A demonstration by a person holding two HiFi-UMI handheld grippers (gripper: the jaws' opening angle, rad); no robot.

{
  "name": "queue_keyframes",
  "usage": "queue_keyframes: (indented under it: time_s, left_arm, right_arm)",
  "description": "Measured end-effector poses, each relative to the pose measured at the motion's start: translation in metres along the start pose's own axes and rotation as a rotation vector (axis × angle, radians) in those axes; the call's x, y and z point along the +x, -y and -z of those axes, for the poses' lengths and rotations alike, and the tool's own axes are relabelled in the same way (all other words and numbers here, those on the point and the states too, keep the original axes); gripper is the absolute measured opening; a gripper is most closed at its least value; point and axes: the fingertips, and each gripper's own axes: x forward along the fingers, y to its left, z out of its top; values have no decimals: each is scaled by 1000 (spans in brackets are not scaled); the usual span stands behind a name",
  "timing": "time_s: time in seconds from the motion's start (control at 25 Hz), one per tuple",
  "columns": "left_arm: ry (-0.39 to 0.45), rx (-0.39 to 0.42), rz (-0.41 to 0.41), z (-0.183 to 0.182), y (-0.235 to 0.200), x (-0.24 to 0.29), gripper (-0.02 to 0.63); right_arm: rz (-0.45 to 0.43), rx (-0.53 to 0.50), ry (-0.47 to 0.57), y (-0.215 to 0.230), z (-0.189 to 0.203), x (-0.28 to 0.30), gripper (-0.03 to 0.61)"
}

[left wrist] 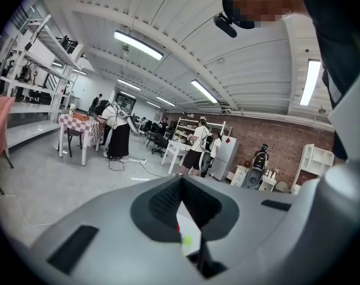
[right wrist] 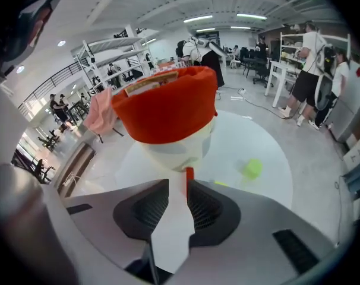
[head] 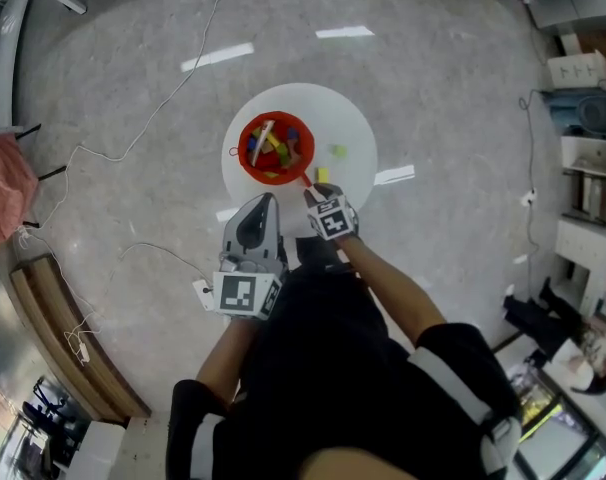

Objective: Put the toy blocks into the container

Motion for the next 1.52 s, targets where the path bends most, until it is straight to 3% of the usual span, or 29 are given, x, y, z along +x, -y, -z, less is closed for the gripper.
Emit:
queue_keyframes:
  time_s: [0.4, 0.64, 0.96, 1.12, 1.32, 1.52]
  left_arm:
    - [-16, -19, -21, 4, -4, 4, -3]
    - [-19, -17, -37, 6, -12, 6, -3]
    - [2, -62, -51, -1, -12, 13, -3]
    - [-5, -35, -36, 0, -13, 14, -3]
    - [27, -16, -32, -12, -15, 14, -3]
    - [46, -14, -44, -18, -20, 8, -3]
  right_arm:
    - [50, -66, -182, 22, 29, 52, 89]
    - [85, -47, -266, 29, 44, 66, 87]
    - [59, -31, -254, 35, 37, 46, 58]
    - [-23, 59, -189, 30, 17, 9, 57]
    - [45, 63, -4, 60, -18, -50, 57]
    - [37, 35, 222, 42, -83, -113, 57]
